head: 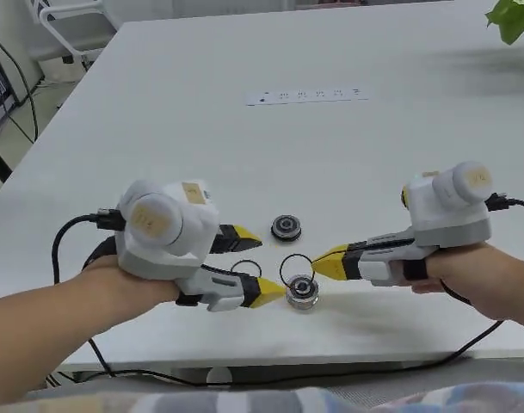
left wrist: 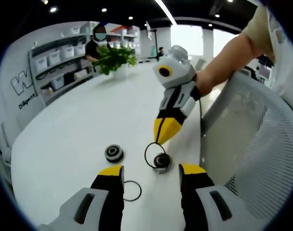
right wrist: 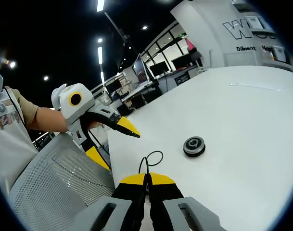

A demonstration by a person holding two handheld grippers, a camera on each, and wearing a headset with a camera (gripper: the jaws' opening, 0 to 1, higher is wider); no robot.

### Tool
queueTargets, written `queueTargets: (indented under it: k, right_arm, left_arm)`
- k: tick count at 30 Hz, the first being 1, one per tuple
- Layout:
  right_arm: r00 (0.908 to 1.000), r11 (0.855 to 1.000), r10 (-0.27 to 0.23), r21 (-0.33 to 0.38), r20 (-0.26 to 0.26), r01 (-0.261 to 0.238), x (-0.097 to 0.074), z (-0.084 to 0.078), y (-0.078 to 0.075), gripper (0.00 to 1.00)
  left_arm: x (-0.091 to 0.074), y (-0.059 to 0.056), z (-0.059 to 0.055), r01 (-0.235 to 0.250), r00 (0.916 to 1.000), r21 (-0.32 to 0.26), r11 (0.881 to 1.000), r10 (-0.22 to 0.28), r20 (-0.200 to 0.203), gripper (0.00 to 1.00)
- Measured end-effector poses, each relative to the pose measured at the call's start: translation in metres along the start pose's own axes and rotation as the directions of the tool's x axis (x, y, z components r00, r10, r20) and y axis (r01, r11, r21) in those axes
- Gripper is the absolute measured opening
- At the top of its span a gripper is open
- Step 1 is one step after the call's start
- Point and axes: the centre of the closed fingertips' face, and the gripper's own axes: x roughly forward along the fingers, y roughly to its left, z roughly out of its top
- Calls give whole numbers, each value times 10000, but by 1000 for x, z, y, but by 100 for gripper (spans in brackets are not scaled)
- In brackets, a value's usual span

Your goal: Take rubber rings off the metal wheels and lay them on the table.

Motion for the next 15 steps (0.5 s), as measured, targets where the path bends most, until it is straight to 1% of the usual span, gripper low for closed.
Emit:
queueTargets:
  k: [2,8,10,13,15]
  right_arm:
    - [10000,10000,-3,-32,46,3,1,3,0,0]
    - [9999,9999,77,-97,111,-76,8,12,3,0]
    - [9999,9999,96,-121,141,-94,11,15,3,0]
    - [9996,9999,130,-101,248,-127,15,19,5,0]
    - [9996,9998,156,-127,244,-153,19,21,5,0]
  left_arm:
    - [-5,4,0,-158,9998,-113,9998,159,117,49]
    - [-17,12,-4,-522,9984,-250,9983,527,218,54]
    - [-22,14,-6,-621,9977,-369,9974,630,252,55]
    - [-27,15,-11,-770,9968,-399,9962,779,193,57]
    - [-31,17,-15,-871,9960,-537,9947,881,159,58]
